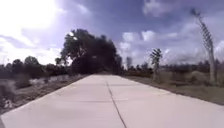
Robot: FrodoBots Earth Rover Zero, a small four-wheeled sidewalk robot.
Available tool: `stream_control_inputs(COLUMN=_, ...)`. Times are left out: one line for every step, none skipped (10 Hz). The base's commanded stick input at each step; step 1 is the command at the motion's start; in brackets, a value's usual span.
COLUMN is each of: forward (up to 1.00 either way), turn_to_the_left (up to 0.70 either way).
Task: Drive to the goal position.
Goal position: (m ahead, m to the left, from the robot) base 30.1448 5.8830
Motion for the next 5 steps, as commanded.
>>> stream_control_inputs(forward=0.97, turn_to_the_left=0.0)
stream_control_inputs(forward=0.97, turn_to_the_left=0.0)
stream_control_inputs(forward=0.97, turn_to_the_left=0.0)
stream_control_inputs(forward=0.96, turn_to_the_left=0.0)
stream_control_inputs(forward=0.96, turn_to_the_left=0.0)
